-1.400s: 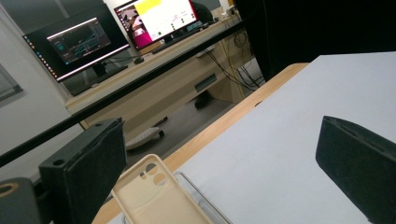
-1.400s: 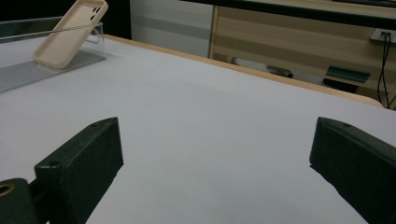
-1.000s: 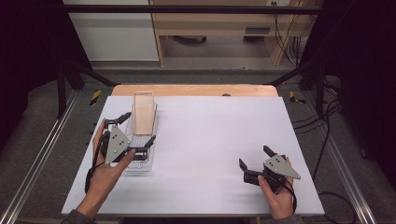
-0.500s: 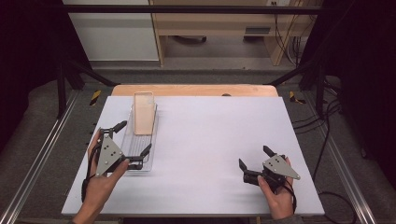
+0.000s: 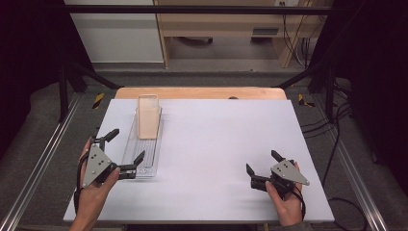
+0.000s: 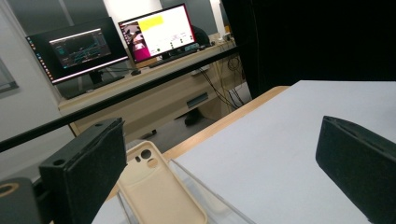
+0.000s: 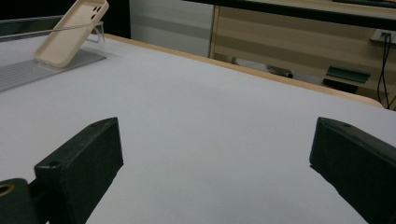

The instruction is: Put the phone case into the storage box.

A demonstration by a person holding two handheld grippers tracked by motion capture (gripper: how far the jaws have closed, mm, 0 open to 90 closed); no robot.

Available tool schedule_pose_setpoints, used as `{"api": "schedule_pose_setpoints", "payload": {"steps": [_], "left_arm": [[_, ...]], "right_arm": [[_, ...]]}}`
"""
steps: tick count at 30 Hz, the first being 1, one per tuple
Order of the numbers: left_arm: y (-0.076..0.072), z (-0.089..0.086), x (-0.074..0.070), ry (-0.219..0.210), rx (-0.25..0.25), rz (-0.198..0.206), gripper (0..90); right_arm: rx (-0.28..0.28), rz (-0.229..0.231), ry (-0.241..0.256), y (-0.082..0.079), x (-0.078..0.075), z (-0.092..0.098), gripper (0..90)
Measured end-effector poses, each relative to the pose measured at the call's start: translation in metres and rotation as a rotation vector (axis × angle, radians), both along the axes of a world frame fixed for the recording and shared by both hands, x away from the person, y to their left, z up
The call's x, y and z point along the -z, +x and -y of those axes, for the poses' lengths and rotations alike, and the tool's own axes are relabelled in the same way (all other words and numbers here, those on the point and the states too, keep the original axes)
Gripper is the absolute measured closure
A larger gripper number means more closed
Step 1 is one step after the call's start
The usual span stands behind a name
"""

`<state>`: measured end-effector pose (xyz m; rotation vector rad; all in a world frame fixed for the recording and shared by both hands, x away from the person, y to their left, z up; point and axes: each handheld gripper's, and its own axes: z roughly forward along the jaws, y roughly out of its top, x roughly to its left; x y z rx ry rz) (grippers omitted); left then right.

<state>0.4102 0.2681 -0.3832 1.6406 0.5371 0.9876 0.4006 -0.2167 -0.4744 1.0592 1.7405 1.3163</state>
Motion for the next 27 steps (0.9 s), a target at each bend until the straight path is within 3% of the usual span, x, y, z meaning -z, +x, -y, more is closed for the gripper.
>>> {"api": "schedule_pose_setpoints", "payload": {"steps": [7,12,17,27], "left_arm": [[0.002,-0.016,0.003,-0.057,-0.03,-0.029,1.8],[0.002,-0.024,0.004,-0.077,-0.047,-0.027,1.8],[0.002,-0.03,0.008,-0.118,-0.052,-0.064,1.8],[0.001,-0.037,0.021,-0.158,-0.044,-0.121,1.7]], "right_arm": [[-0.001,0.0,-0.001,0.0,0.0,0.0,2.7],[0.0,0.001,0.0,0.0,0.0,0.0,2.6],[-0.001,0.001,-0.001,0.0,0.0,0.0,2.6],[-0.004,0.004,-0.002,-0.001,-0.001,-0.001,2.6]]}}
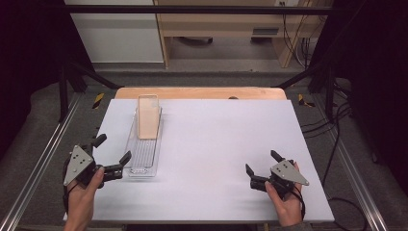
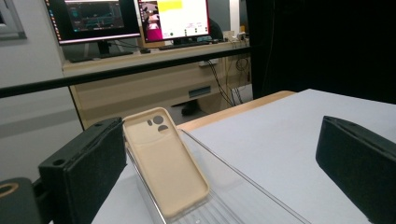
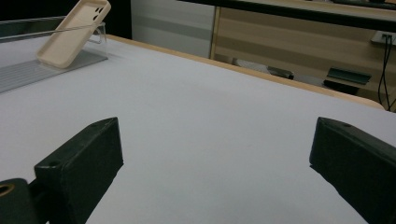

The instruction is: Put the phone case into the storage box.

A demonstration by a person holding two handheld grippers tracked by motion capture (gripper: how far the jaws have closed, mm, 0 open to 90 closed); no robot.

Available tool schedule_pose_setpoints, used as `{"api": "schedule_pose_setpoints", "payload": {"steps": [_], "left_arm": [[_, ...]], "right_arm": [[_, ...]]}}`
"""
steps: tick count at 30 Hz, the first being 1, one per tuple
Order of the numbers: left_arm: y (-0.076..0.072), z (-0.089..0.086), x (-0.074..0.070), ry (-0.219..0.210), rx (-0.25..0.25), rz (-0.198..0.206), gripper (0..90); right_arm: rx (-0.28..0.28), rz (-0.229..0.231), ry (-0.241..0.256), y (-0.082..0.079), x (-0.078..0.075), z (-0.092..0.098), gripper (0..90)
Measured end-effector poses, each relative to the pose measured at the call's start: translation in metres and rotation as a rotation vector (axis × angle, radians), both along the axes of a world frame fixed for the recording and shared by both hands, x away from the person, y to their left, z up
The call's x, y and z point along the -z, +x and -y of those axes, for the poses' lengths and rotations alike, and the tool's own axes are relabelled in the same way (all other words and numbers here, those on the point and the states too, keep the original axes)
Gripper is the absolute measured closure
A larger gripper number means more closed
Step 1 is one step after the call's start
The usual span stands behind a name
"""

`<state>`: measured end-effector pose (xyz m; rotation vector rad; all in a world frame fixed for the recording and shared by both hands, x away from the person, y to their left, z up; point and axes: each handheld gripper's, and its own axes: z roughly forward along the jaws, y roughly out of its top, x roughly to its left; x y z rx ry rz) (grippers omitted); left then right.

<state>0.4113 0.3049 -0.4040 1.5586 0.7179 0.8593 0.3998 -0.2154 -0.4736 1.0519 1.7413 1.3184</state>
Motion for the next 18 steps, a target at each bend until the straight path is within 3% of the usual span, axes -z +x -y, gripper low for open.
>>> {"api": "schedule_pose_setpoints", "payload": {"steps": [18], "left_arm": [[0.0,-0.007,0.034,-0.046,0.011,-0.076,1.7]], "right_arm": [[-0.015,-0.005,-0.005,0.001,0.001,-0.002,2.7]]}}
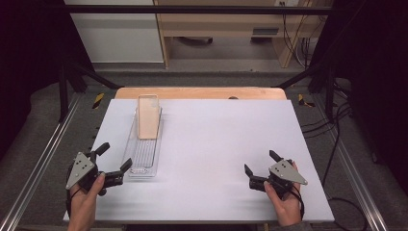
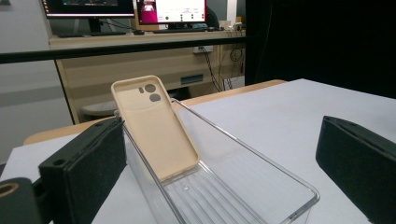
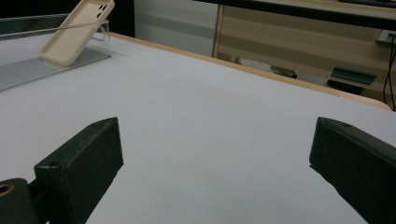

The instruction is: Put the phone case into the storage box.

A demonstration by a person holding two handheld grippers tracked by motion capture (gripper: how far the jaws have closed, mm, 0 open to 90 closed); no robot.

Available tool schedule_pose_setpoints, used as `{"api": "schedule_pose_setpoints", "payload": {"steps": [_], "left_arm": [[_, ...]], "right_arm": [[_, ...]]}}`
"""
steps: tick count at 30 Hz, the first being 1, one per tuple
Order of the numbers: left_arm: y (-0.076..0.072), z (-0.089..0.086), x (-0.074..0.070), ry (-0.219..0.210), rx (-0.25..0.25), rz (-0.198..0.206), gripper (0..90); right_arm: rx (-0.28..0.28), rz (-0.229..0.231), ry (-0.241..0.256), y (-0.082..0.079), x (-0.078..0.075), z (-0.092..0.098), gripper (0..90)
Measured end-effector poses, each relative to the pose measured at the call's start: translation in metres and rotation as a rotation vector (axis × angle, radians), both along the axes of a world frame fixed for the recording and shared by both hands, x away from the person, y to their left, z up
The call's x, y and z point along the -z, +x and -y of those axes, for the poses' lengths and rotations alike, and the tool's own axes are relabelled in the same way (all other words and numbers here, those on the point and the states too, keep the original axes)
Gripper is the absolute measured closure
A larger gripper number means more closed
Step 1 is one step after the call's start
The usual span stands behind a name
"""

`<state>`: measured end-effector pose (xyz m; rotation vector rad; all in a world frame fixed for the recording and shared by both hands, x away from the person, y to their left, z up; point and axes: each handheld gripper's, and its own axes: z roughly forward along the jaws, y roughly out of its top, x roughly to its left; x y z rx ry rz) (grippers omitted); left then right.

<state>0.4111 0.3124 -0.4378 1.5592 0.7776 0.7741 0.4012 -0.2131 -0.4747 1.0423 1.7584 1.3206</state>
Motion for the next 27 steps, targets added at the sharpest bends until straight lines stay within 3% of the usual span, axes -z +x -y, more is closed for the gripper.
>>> {"api": "schedule_pose_setpoints", "payload": {"steps": [4,10,21,27], "left_arm": [[0.0,0.002,0.005,0.024,0.005,-0.006,1.8],[-0.001,0.004,0.011,0.025,0.012,-0.016,1.8],[-0.001,0.003,0.018,-0.012,0.015,-0.012,1.8],[-0.001,0.002,0.018,-0.03,0.023,-0.003,1.7]], "right_arm": [[-0.004,0.001,0.004,0.0,0.0,0.0,2.7],[-0.013,0.007,0.026,0.0,0.0,0.002,2.9],[-0.077,0.052,0.05,-0.002,0.0,0.003,3.4],[-0.102,0.081,0.037,-0.003,-0.001,0.0,4.2]]}}
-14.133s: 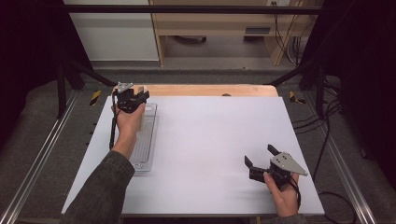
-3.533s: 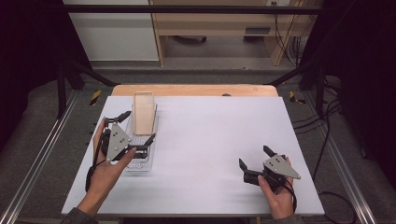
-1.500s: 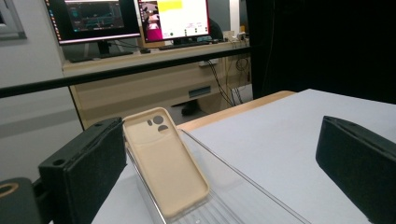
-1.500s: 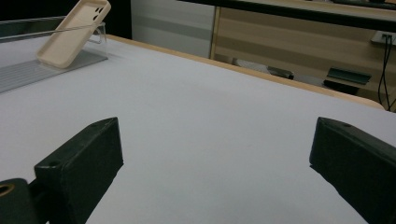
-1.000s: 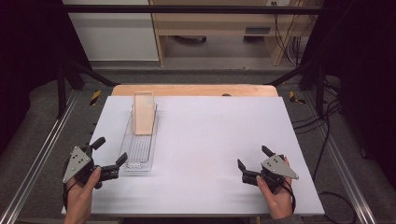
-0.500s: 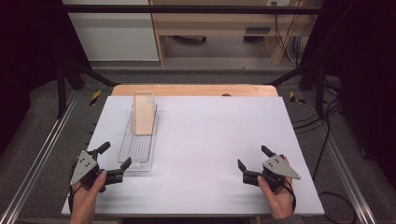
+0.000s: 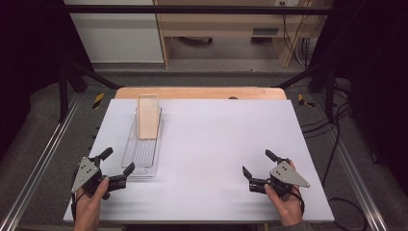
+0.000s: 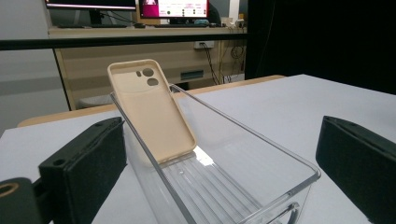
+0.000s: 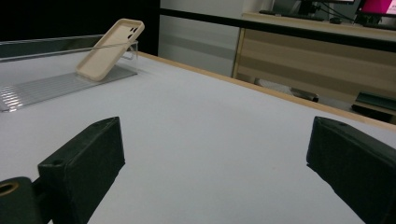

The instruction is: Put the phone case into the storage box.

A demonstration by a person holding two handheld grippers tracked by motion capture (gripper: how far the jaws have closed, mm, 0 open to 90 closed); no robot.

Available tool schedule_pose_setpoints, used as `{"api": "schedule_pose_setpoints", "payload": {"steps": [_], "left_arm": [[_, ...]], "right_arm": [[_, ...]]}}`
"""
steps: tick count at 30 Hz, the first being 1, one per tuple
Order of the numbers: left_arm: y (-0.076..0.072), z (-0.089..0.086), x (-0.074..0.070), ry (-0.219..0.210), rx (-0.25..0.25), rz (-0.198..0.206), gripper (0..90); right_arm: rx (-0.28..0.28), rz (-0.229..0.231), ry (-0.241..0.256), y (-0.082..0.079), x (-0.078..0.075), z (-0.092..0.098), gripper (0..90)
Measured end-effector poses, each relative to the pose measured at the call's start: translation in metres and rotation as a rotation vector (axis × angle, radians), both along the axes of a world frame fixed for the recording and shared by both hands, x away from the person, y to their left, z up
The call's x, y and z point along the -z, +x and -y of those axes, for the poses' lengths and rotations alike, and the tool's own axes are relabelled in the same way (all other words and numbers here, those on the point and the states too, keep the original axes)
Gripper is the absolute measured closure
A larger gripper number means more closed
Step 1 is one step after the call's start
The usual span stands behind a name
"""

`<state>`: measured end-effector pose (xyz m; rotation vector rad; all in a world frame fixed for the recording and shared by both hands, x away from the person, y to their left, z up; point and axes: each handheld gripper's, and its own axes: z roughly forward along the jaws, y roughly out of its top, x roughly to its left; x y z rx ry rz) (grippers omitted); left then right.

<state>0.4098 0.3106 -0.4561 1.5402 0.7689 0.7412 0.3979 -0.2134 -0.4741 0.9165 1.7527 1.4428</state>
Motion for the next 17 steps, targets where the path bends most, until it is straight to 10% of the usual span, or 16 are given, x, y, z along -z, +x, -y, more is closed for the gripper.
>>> {"api": "schedule_pose_setpoints", "payload": {"steps": [17], "left_arm": [[-0.0068,-0.0088,0.0041,0.05,-0.07,0.021,1.7]], "right_arm": [[-0.046,-0.046,0.022,0.0033,0.0061,-0.0075,4.0]]}}
